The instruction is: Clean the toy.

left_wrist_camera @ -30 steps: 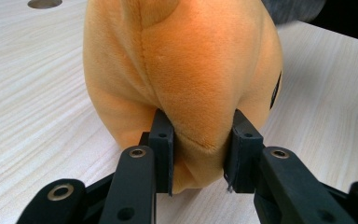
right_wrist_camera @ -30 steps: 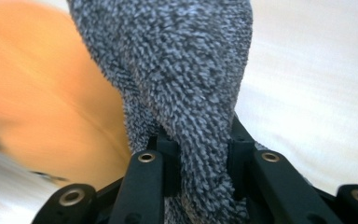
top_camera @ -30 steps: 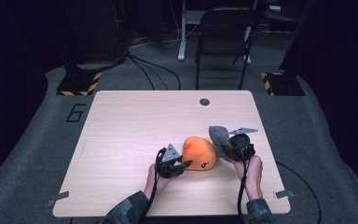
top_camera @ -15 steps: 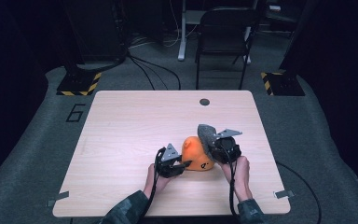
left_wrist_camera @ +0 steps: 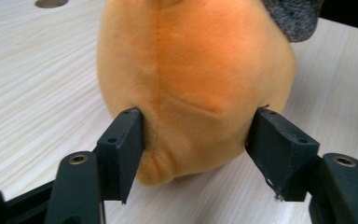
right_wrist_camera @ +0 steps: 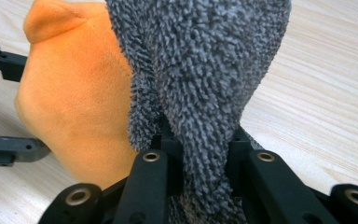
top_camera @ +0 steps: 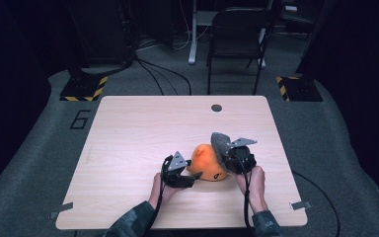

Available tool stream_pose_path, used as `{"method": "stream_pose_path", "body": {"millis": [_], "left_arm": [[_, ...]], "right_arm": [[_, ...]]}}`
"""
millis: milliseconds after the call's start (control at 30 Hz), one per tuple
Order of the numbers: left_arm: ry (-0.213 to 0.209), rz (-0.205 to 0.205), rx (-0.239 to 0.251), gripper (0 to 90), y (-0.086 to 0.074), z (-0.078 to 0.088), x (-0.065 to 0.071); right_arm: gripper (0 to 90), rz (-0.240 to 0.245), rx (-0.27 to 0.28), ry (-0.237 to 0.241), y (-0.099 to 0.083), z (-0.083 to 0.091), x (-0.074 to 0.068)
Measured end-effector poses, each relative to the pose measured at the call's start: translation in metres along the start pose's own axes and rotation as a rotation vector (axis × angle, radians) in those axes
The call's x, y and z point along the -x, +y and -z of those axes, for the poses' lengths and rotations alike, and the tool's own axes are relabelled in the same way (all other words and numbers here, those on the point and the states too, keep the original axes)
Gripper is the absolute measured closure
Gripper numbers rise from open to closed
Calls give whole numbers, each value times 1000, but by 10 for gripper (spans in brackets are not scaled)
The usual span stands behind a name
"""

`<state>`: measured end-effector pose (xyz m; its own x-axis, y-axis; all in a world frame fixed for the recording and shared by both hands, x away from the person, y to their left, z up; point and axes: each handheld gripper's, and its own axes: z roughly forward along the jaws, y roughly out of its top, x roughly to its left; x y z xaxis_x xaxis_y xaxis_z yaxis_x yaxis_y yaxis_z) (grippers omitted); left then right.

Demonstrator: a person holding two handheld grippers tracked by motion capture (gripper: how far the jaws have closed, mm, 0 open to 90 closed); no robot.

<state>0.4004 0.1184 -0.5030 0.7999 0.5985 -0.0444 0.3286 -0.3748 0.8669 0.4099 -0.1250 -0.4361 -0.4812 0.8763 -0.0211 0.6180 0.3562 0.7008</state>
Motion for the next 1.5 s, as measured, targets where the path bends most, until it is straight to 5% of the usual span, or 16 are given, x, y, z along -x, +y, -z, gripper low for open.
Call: {"method": "stream_pose_path", "body": {"millis": [333,600,967,1167,1333,1500], "left_arm": [[152,103,-41,385,-13,12,-1],[136,132,-30,462,-17,4,1],[125,94,6,812,-18,-5,7],[119,72,23,839,-21,-5,5],[115,63,36,843,-21,-4,3],[114,56,44,844,-21,-3,3]], "right_arm": [[761,-10,1,-7,-1,0,0],[761,-3,-1,-7,0,0,0],[759,-12,7,-12,0,1,0],[757,-21,34,-4,0,5,3],[757,-60,78,-42,0,22,24],[755,-175,63,-110,-16,31,64]]}}
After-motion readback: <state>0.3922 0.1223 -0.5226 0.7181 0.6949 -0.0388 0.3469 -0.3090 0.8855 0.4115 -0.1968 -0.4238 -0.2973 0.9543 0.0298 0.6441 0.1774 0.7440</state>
